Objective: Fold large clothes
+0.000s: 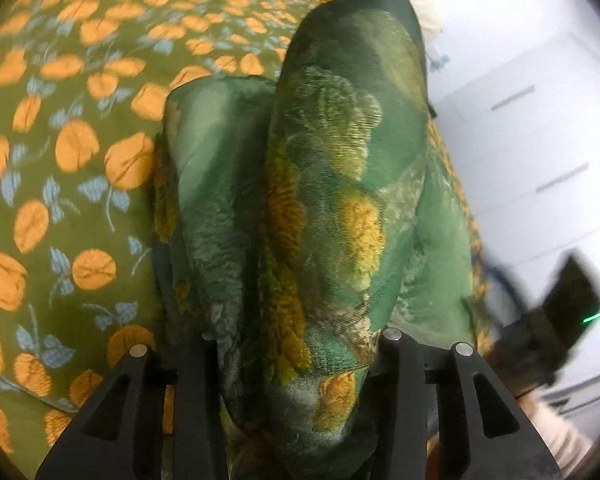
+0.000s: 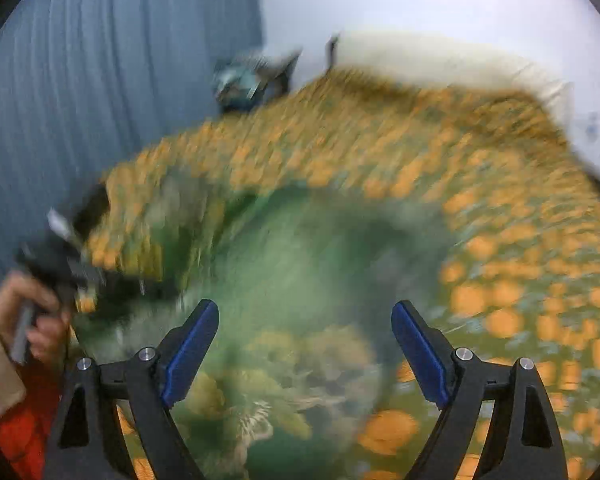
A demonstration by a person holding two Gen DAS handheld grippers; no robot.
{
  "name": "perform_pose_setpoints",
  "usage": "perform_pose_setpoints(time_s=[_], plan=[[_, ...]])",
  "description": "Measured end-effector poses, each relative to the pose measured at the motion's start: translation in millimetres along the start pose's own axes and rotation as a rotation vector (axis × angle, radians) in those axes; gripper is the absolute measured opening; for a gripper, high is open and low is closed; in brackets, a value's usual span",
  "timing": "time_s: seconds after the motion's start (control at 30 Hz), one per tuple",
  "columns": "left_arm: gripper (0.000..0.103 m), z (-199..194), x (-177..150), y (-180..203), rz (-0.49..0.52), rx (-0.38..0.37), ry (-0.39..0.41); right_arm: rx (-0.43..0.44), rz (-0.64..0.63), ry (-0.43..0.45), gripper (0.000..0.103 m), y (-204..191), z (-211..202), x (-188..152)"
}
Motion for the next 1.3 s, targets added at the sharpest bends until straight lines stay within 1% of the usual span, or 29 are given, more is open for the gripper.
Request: perform_pose_setpoints(time_s=[0.03, 0.07, 0.1, 0.13, 0.2, 0.27, 0.33, 0.37, 0.4, 0.43, 0.47, 0.53, 0.6, 0.63, 0.67, 0.7, 0.73, 0.77, 0.8, 0.87, 0.93, 0.97, 1.0, 1.03, 1.1, 1.13, 1.2, 1.23, 1.3], plan=[[0.041, 2.0, -0.2, -3.9, -0.007, -0.002, -0.004, 0.013, 0.010, -0.073, 0.090, -0.5, 27.0, -13.8], [0.043, 4.7, -1.9, -5.9, -0.010, -0.009, -0.011, -0.012, 0.009, -0.105, 0.092, 0.7, 46.3, -25.8], [0.047, 5.4, -2.9, -6.6, -0.011, -0.019, -0.015, -0.035, 0.016, -0.124, 0.094, 3.2, 59.1, -35.1], [0.049, 3.8, -3.6, -6.2, -0.013, -0.030, -0.014, -0.039, 0.026, -0.125, 0.096, 5.6, 63.9, -38.6], [0.063, -3.7, -4.3, -4.3, -0.013, -0.047, -0.014, -0.030, 0.044, -0.120, 0.098, 7.8, 63.0, -38.2], [0.071, -17.3, -6.8, -1.9, 0.004, -0.042, -0.002, -0.011, 0.026, -0.154, 0.098, 6.2, 54.1, -31.3], [0.085, -31.7, -11.6, -6.0, 0.035, -0.003, 0.026, 0.003, 0.028, -0.162, 0.098, 4.8, 38.0, -14.1], [0.093, -37.3, -12.7, -8.1, 0.048, 0.040, 0.047, 0.012, 0.037, -0.132, 0.098, 4.7, 26.2, 0.3], [0.094, -40.2, -13.3, -9.3, 0.055, 0.062, 0.058, 0.020, 0.041, -0.099, 0.098, 3.3, 17.9, 15.2], [0.094, -42.1, -16.0, -7.9, 0.055, 0.066, 0.058, 0.021, 0.041, -0.067, 0.098, 0.8, 12.9, 33.4], [0.094, -43.2, -17.4, -9.9, 0.046, 0.066, 0.056, 0.022, 0.044, -0.056, 0.098, -1.3, 15.2, 45.8], [0.095, -43.2, -19.4, -13.8, 0.022, 0.071, 0.054, 0.045, 0.069, -0.062, 0.098, -7.8, 37.9, 67.9], [0.095, -41.3, -23.2, -14.6, 0.020, 0.098, 0.054, 0.054, 0.102, -0.134, 0.099, -7.1, 79.0, 75.0], [0.095, -38.4, -23.5, -15.8, 0.017, 0.130, 0.053, 0.044, 0.130, -0.197, 0.102, -6.8, 110.6, 70.2], [0.095, -34.6, -22.9, -20.3, -0.001, 0.174, 0.051, 0.024, 0.133, -0.243, 0.103, -7.7, 130.5, 63.9], [0.095, -32.0, -26.0, -27.8, -0.018, 0.195, 0.042, -0.008, 0.109, -0.291, 0.103, -9.1, 151.9, 55.9], [0.095, -28.2, -26.7, -36.6, -0.043, 0.194, 0.027, -0.027, 0.089, -0.314, 0.103, -9.6, 164.6, 51.3], [0.095, -24.2, -25.7, -44.6, -0.080, 0.163, 0.014, -0.032, 0.090, -0.316, 0.103, -8.6, 170.3, 50.4], [0.096, -22.9, -24.7, -49.3, -0.105, 0.135, 0.006, -0.030, 0.101, -0.309, 0.103, -7.7, 170.4, 51.8], [0.096, -24.8, -25.1, -52.3, -0.124, 0.084, -0.001, -0.002, 0.116, -0.270, 0.102, -8.1, 152.1, 63.2], [0.096, -28.5, -25.7, -48.9, -0.093, 0.102, 0.011, 0.000, 0.085, -0.208, 0.101, -13.1, 119.7, 70.3], [0.096, -30.3, -25.5, -47.2, -0.077, 0.111, 0.018, -0.003, 0.054, -0.172, 0.101, -18.7, 97.1, 68.9], [0.096, -29.5, -24.0, -47.1, -0.073, 0.112, 0.019, -0.007, 0.030, -0.145, 0.101, -24.1, 78.5, 65.2], [0.096, -29.0, -23.3, -47.0, -0.075, 0.112, 0.018, -0.017, 0.001, -0.118, 0.101, -32.6, 53.3, 53.5], [0.096, -27.4, -23.2, -47.2, -0.083, 0.117, 0.018, -0.039, -0.029, -0.085, 0.100, -44.6, 22.9, 25.0], [0.096, -25.1, -22.8, -48.0, -0.088, 0.121, 0.017, -0.052, -0.037, -0.082, 0.100, -49.6, 15.7, 10.3], [0.098, -16.6, -21.5, -49.5, -0.094, 0.139, 0.014, -0.110, -0.038, -0.127, 0.100, -49.3, 18.8, -27.8], [0.100, -8.7, -20.8, -50.7, -0.080, 0.159, 0.005, -0.130, -0.003, -0.181, 0.101, -42.8, 30.9, -48.5], [0.103, 7.5, -21.4, -50.0, -0.073, 0.167, -0.019, -0.164, 0.063, -0.220, 0.103, -27.1, 50.9, -73.6]])
Point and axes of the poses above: each gripper's, at about its wrist camera, not at the fingertips, and z roughly the way its jaws point, y to its right, x to its top, the point moved 6 cm from there along z, roughly the way its jaws point, and after that the axes turned 11 degrees about x, right-handed, at the moved point
